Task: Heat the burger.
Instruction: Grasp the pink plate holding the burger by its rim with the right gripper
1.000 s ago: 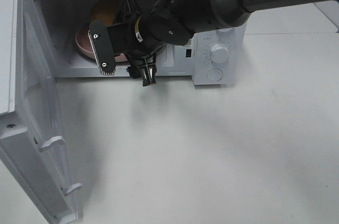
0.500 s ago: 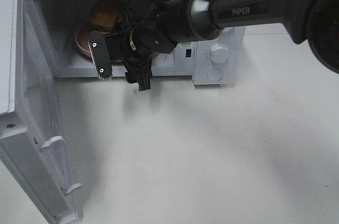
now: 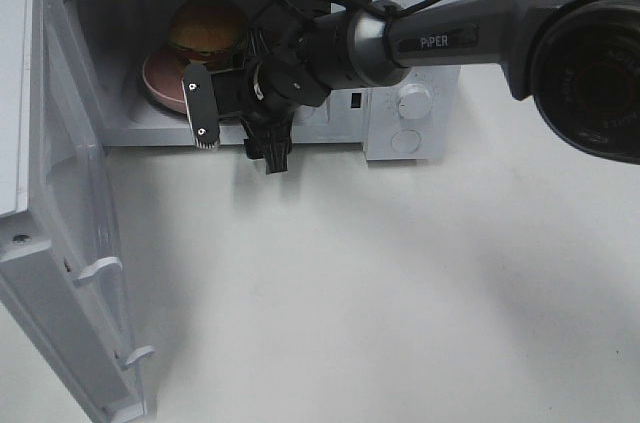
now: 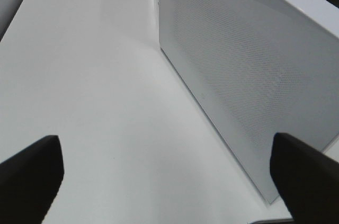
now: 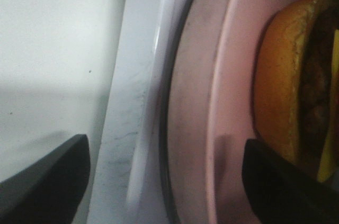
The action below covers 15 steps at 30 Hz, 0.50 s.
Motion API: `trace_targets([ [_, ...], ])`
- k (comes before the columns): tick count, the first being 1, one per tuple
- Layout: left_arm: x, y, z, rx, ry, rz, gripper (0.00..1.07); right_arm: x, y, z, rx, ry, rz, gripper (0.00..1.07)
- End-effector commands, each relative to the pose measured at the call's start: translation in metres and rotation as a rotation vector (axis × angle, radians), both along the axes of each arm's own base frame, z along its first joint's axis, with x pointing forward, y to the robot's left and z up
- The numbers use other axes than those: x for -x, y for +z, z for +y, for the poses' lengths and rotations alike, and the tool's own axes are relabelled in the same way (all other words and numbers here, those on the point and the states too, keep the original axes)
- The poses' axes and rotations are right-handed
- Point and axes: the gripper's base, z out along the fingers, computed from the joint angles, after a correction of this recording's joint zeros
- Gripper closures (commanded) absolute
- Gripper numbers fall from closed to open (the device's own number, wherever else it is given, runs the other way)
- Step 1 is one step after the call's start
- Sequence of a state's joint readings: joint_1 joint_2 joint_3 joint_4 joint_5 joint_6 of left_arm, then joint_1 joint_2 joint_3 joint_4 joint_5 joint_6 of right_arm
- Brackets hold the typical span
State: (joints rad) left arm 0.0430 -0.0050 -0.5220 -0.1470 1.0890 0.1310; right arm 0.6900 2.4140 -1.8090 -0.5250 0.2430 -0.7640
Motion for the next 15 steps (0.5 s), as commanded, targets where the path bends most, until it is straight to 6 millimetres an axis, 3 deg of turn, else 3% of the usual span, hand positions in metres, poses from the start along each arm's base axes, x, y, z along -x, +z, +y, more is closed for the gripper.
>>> trace_targets([
  [1,0.0003,0.0006,0.0005,-0.003,0.008,-0.017,0.09,-0.0013,-0.0029,0.0009,-0.006,-0.003,0.005,0.39],
  [4,0.0003,0.0006,0.0005,-0.003,0.008,-0.017,0.09,-0.0013,-0.0021,0.0027,-0.036,-0.005,0.006,0.56],
  [5,0.0003,0.0006,0.0005,-0.003,0.008,-0.017,0.09,-0.0013,-0.0021,0.0027,-0.036,-0.005,0.006,0.56],
  [7,0.0003,0.0006,0.0005,-0.003,0.008,-0.017,0.09,-0.0014,-0.0019,0.0031,-0.04,-0.003,0.003,0.73],
  [8,0.0003,0.0006,0.0005,-0.003,0.008,-0.017,0.09,-0.0014,-0.0019,0.0031,-0.04,-0.003,0.003,0.73],
  [9,0.0003,0.0006,0.0005,-0.003,0.008,-0.017,0.09,-0.0014,-0.0021,0.0028,-0.037,-0.005,0.005,0.85],
  [10,0.0003,0.0006,0.0005,-0.003,0.008,-0.017,0.09,-0.0014,-0.0021,0.0028,-0.037,-0.005,0.005,0.85],
  [11,0.0003,0.0006,0.0005,-0.003,0.008,-0.017,0.09,-0.0012,-0.0023,0.0025,-0.033,-0.007,0.008,0.95],
  [15,0.0003,0.0006,0.0005,-0.003,0.008,-0.017,0.09,0.0002,-0.0019,0.0021,-0.019,-0.013,0.017,1.07],
])
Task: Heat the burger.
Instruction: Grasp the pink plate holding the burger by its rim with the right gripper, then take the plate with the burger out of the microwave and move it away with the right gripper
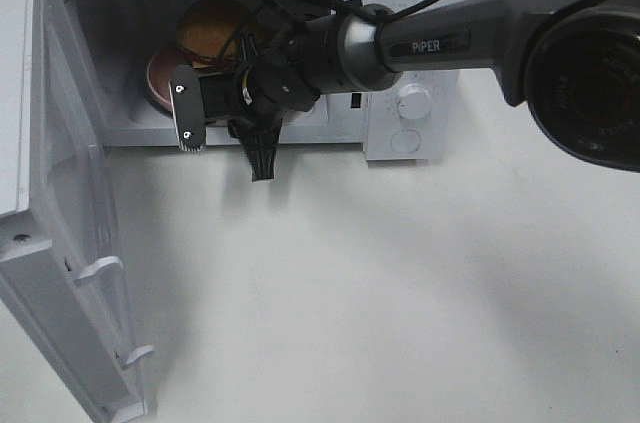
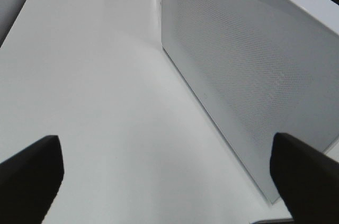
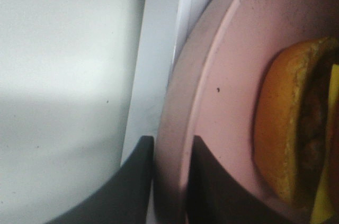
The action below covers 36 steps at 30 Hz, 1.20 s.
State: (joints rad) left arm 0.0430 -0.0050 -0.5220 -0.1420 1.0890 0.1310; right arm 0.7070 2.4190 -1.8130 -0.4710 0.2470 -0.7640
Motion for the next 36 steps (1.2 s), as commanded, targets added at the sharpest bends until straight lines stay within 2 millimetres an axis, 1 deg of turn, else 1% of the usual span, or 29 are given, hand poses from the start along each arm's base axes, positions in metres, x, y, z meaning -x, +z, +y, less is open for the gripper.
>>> trace_targets([
  [1,0.0,0.001,0.0,0.001,0.005,-0.017,0.09,-0.006,0.003,-0.007,0.019,-0.008,-0.013,1.07],
  [9,0.0,0.001,0.0,0.001,0.005,-0.017,0.09,0.0,0.015,-0.007,0.055,-0.018,0.001,1.07],
  [10,0.0,0.001,0.0,0.001,0.005,-0.017,0.09,0.004,0.015,-0.003,0.065,-0.011,0.008,1.07],
  [13,0.0,0.001,0.0,0.002,0.004,-0.017,0.09,0.004,0.016,-0.004,0.075,-0.011,0.009,1.07],
  [15,0.0,0.001,0.0,0.002,0.004,-0.017,0.09,0.011,0.022,0.0,0.08,0.002,0.006,1.07],
  [18,0.0,0.001,0.0,0.002,0.004,-0.017,0.09,0.013,0.026,0.001,0.071,0.011,-0.002,1.07],
  [19,0.0,0.001,0.0,0.002,0.004,-0.017,0.09,0.017,0.028,0.001,0.067,0.025,-0.009,1.07],
  [21,0.0,0.001,0.0,0.002,0.004,-0.017,0.09,0.019,0.031,0.0,0.059,0.031,-0.014,1.07],
  [23,0.0,0.001,0.0,0.002,0.004,-0.017,0.09,0.027,0.039,-0.004,0.041,0.054,-0.03,1.07],
  [26,0.0,0.001,0.0,0.002,0.004,-0.017,0.09,0.029,0.04,-0.006,0.046,0.06,-0.033,1.07],
  [28,0.0,0.001,0.0,0.002,0.004,-0.017,0.09,0.039,0.046,-0.008,0.043,0.097,-0.051,1.07],
  [31,0.0,0.001,0.0,0.002,0.004,-0.017,0.09,0.042,0.047,-0.009,0.045,0.106,-0.057,1.07],
  [33,0.0,0.001,0.0,0.002,0.004,-0.017,0.09,0.053,0.047,-0.01,0.038,0.136,-0.058,1.07],
  [35,0.0,0.001,0.0,0.002,0.004,-0.017,0.09,0.055,0.047,-0.011,0.038,0.138,-0.055,1.07],
  [36,0.0,0.001,0.0,0.002,0.004,-0.017,0.09,0.059,0.048,-0.015,0.029,0.147,-0.054,1.07],
])
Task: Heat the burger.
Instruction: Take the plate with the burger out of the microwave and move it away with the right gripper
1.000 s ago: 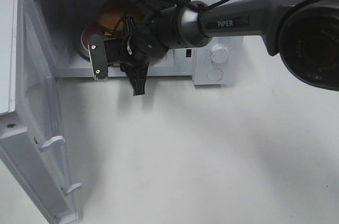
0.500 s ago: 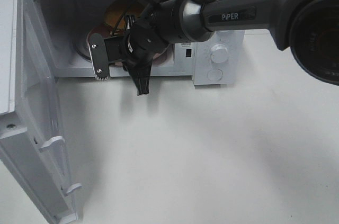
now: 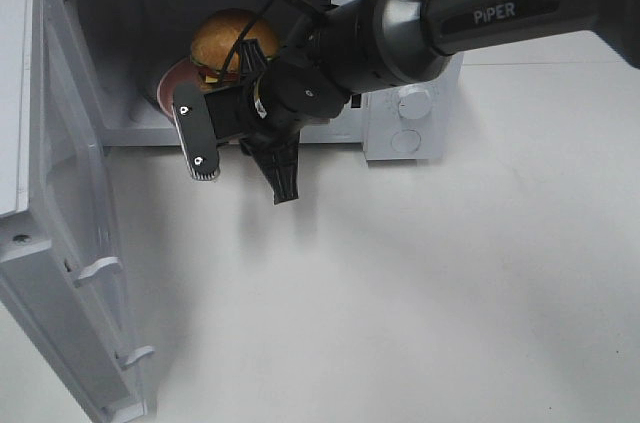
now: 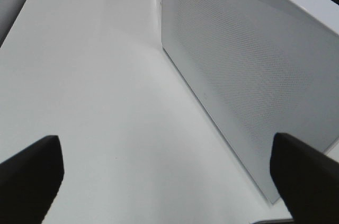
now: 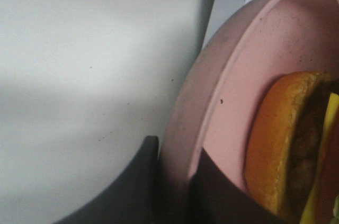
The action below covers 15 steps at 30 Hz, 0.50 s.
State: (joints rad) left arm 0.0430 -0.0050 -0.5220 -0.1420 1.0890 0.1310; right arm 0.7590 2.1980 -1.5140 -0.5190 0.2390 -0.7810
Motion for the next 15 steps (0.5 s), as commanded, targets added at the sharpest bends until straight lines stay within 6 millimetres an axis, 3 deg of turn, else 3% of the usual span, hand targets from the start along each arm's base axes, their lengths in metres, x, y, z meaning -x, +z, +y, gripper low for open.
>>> trace_targets([
  [1,0.0,0.001,0.0,0.002,0.004,-0.017,0.09,0.003,0.02,0.002,-0.061,0.056,-0.07,1.07],
  [15,0.0,0.001,0.0,0.002,0.004,-0.017,0.09,0.038,0.036,-0.025,-0.09,0.098,-0.071,1.07],
])
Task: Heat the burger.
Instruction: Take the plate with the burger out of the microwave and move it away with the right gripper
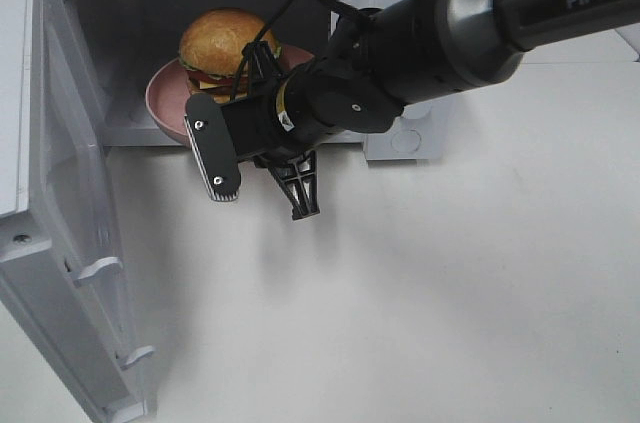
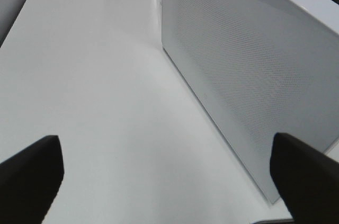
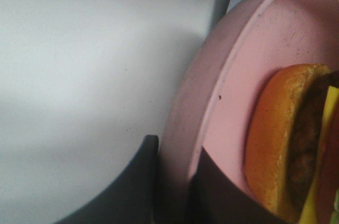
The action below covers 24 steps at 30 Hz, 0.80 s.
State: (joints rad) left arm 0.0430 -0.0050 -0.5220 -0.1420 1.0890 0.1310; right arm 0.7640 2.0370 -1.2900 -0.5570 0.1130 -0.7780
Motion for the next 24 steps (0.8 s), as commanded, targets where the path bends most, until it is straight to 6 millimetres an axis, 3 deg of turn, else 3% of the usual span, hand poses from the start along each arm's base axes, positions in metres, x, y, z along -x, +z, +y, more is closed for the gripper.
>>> trace_targets([
  [1,0.0,0.001,0.0,0.002,0.004,-0.017,0.09,0.004,0.018,-0.003,-0.053,0.021,-0.043,1.07],
  [24,0.0,0.001,0.0,0.002,0.004,-0.017,0.09,0.072,0.026,-0.06,-0.046,0.1,-0.027,1.07],
])
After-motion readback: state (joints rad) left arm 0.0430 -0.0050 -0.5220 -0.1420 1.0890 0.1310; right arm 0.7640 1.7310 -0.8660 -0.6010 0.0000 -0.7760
